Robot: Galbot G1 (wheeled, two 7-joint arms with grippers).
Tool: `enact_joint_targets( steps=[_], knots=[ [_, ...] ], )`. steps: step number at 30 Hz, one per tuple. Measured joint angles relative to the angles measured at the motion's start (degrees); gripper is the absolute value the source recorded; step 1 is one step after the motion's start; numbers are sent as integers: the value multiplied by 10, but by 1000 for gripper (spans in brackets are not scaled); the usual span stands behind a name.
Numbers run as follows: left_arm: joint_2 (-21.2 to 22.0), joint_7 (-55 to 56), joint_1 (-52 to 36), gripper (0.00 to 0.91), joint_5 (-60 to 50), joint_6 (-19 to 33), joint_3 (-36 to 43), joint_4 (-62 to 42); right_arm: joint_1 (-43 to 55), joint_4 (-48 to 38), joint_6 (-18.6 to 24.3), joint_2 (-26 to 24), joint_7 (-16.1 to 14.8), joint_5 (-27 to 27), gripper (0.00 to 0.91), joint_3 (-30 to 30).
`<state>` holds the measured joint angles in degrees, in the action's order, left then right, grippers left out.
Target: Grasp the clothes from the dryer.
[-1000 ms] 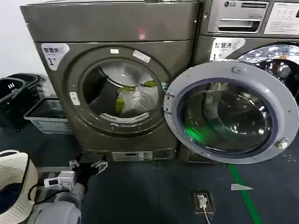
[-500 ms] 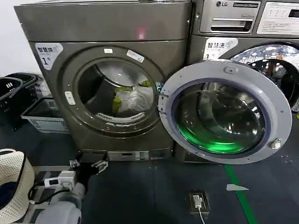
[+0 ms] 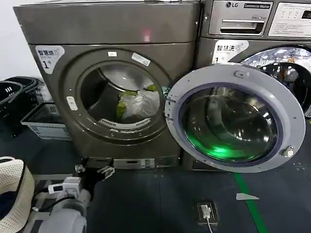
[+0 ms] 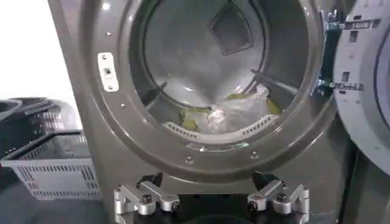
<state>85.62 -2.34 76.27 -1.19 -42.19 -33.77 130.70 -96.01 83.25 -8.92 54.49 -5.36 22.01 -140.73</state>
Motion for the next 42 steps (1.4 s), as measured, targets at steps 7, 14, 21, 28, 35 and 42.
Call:
enact_joint_targets(
  steps=[7,14,21,28,35,42],
  knots=[
    [1,-1,1,907,0,0,2,-1,-1,-3,0,1,0,0,907,-3],
    [2,2,1,907,2,0,3,-3,0,-3,1,1,1,1,907,-2],
    [2,3,1,907,3,0,5,-3,0,-3,2,2,2,1,907,-2],
    [1,7,4,907,-2,0,9,-2,0,-4,2,2,3,1,907,-2],
    [1,7,5,907,-2,0,9,0,0,-4,3,4,2,1,907,-1],
    [1,7,6,907,-2,0,9,0,0,-4,4,5,2,1,907,0]
  ],
)
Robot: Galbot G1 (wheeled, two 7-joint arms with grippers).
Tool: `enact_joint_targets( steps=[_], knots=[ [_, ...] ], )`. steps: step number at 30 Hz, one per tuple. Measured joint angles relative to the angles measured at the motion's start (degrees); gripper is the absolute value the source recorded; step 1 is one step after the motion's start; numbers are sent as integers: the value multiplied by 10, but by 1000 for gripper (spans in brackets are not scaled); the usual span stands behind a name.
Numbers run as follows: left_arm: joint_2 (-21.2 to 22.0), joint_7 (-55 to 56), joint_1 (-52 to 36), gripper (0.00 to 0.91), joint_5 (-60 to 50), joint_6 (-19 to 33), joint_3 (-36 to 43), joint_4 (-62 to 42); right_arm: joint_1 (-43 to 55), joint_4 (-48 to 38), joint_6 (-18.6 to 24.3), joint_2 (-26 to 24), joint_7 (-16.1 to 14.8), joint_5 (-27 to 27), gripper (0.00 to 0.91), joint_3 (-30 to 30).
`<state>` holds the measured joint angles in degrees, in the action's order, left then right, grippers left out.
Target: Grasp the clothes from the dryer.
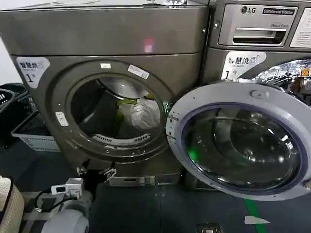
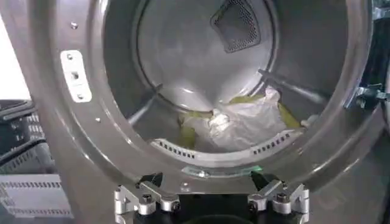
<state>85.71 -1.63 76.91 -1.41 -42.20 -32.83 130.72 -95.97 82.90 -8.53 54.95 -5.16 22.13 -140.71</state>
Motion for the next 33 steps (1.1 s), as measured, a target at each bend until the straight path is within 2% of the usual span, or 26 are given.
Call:
enact_joint_targets(
  steps=[33],
  knots=[
    [-3,7,-5,907,14,0,1,-5,1,4,1,8,-2,-2,907,7]
  ],
)
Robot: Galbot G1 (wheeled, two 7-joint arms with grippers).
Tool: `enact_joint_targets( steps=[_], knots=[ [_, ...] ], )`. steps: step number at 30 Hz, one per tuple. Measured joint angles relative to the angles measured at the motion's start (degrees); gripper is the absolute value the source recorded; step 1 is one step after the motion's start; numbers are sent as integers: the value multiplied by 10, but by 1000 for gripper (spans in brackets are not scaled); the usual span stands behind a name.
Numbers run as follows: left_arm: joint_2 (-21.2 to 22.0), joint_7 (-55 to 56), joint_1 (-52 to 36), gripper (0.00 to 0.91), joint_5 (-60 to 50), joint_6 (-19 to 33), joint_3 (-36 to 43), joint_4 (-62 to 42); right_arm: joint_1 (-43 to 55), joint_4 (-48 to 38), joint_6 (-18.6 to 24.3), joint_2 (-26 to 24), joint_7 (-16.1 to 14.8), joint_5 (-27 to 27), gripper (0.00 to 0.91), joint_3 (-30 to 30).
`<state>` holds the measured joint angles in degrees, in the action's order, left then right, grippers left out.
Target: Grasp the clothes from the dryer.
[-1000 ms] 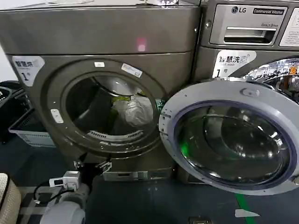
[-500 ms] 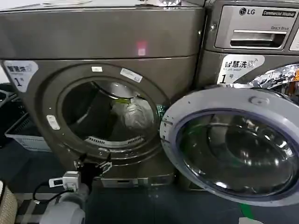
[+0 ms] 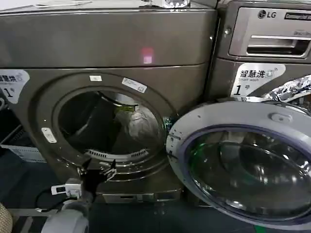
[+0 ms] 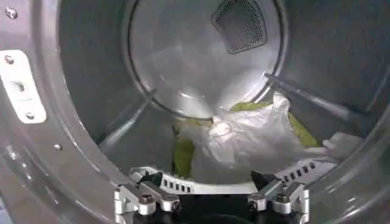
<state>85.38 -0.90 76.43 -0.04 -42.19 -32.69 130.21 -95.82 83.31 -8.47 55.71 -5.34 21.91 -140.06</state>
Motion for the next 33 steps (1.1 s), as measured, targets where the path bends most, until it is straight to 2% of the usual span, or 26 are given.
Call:
enact_joint_targets(
  steps=[23,33],
  knots=[
    [0,6,-5,907,-5,0,5,-8,1,-1,2,5,-1,-1,907,0],
    [2,12,-28,907,-24,0,19,-28,-2,-1,15,11,-4,-1,907,-2]
  ],
)
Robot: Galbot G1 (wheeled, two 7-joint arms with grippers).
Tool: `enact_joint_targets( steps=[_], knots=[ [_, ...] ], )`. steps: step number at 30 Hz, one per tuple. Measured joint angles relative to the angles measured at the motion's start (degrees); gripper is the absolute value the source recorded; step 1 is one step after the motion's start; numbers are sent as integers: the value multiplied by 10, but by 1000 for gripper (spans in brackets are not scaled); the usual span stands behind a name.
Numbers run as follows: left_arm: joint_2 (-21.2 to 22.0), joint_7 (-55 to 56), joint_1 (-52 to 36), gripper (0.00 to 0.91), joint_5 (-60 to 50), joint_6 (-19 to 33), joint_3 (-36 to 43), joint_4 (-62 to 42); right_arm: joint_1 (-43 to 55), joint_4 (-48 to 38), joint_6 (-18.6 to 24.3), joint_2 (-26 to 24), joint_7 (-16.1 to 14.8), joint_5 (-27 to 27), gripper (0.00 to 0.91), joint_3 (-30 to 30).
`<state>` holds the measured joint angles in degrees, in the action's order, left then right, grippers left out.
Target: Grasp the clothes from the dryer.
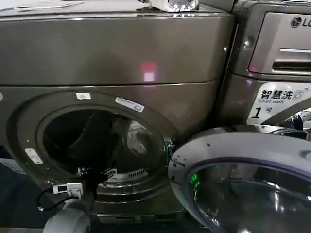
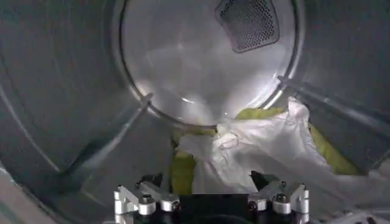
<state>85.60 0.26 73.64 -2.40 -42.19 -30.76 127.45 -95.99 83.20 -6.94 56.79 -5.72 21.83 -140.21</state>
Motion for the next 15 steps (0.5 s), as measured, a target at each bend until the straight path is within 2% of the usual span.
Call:
enact_joint_targets(
  steps=[6,15],
  knots=[
    [10,19,-48,907,-2,0,15,-43,0,0,8,2,-2,0,907,3],
    [20,44,-172,907,4,0,33,-185,0,0,11,2,-5,0,907,7]
  ],
)
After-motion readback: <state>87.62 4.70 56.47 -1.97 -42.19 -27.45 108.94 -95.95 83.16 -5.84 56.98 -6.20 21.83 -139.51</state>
